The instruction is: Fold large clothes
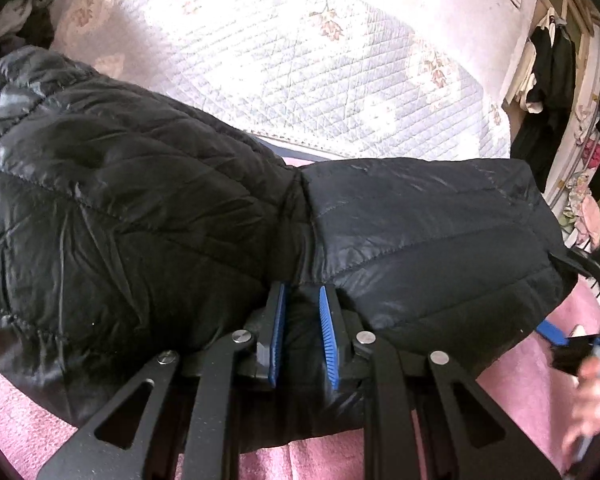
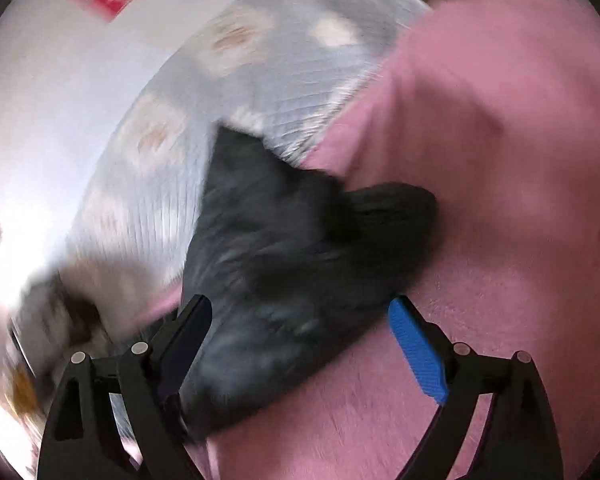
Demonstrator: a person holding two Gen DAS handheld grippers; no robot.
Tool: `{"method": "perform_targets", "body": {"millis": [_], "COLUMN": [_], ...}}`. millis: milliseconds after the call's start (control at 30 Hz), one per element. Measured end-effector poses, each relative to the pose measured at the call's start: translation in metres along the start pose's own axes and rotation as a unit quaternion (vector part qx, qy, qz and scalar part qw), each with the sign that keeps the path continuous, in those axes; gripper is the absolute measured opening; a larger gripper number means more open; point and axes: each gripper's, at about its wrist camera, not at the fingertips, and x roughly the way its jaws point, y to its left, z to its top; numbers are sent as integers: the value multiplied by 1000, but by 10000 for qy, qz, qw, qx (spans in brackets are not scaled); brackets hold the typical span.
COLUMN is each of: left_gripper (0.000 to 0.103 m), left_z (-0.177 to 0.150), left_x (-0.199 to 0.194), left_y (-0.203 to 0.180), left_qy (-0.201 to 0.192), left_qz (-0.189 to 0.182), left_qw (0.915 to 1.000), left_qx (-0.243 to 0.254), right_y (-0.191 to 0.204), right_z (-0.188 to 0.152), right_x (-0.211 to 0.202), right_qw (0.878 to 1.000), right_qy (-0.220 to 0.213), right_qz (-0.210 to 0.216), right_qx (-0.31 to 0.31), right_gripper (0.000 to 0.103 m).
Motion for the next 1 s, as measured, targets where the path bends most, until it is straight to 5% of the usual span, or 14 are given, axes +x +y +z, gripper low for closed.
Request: {"method": "perform_targets", "body": {"millis": [67,200,233,333,433,500,600,700,833,900,1000], "left_gripper": [18,18,18,19,41,67,85,87,86,77,25], "left_z": [-1,-1,-1,-1,1,4,12,24,42,43,38], "left_x": [1,1,1,-2,-20,-43,-78,-87,-73,-61,-37], "left_y": [-2,-2,-2,-4,0,7,10,26,68,95,134], "left_qy": [16,19,17,-31,-267,-646,-1350,-1473,-951,-700,-134], "left_qz": [48,15,2,-64,-806,-1281,-631,-143,210,120,-582], "left_qw": [10000,10000,10000,10000,9964,9896,9886,9889,9947,9947,9840], "left_qx": [54,12,0,41,5,-123,216,130,-319,-740,-1676], "right_y": [-15,0,0,1,29,46,59,87,120,139,166], "right_z": [3,4,3,3,16,35,71,96,107,100,75], "right_x": [16,27,29,23,8,-4,-29,-52,-70,-69,-68], "right_qw": [9975,9988,9984,9984,9927,9877,9793,9543,9405,9350,9275], "right_qy": [-180,-371,-383,-506,-692,-786,-1081,-1541,-1709,-1682,-1645], "right_qz": [-36,264,375,249,-55,-380,-744,-1230,-1210,-1183,-931], "right_qx": [679,156,158,-20,-985,-1296,-1543,-2248,-2676,-2891,-3226], "right_gripper": [92,91,84,39,23,22,21,21,21,21,22]}}
